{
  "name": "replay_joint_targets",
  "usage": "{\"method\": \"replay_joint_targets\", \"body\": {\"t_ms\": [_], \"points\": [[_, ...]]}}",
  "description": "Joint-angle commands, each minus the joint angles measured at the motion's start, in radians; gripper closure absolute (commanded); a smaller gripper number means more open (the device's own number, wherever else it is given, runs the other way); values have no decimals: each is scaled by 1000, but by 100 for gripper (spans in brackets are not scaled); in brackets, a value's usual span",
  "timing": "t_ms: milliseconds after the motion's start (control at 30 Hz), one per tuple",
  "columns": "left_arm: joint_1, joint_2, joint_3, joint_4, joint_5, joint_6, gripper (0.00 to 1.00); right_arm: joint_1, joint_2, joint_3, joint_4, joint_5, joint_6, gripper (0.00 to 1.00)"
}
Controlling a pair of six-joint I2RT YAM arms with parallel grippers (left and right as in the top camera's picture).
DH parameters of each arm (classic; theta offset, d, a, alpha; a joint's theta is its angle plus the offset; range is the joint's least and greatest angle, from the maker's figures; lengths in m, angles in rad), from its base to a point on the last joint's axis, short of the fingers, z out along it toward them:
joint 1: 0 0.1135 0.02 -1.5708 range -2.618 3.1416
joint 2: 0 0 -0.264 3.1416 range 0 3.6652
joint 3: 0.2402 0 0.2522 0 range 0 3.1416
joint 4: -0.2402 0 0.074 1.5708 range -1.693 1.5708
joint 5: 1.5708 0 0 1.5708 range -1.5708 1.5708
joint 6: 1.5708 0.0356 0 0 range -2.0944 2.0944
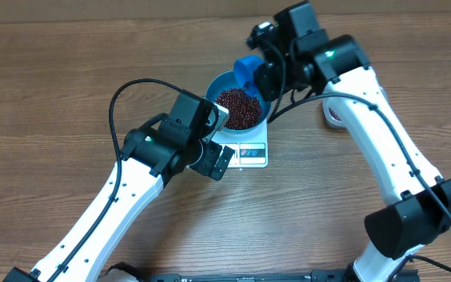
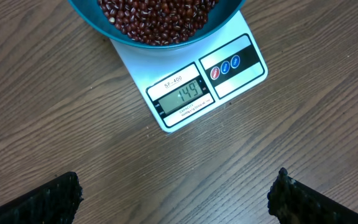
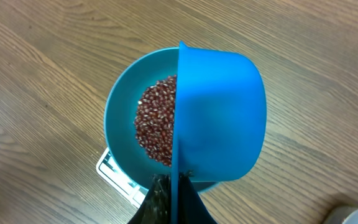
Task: Scoop item into bowl and weigh 150g on scale
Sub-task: 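Carry the empty blue scoop right to the clear bean tub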
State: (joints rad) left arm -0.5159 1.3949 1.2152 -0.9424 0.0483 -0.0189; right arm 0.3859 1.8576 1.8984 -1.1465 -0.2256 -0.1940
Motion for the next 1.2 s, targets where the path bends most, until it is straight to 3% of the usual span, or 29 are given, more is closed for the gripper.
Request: {"method": "replay_joint_targets", "body": {"t_ms": [0,533,1167], "points": [[7,-23,-8,4,-3,19,0,-14,-31,33,-2,-69,10,96],[7,-23,-8,4,-3,19,0,-132,-31,33,-11,-280,10,96],[7,-23,-8,4,-3,19,0,-139,-31,33,-14,-284,10,96]]}}
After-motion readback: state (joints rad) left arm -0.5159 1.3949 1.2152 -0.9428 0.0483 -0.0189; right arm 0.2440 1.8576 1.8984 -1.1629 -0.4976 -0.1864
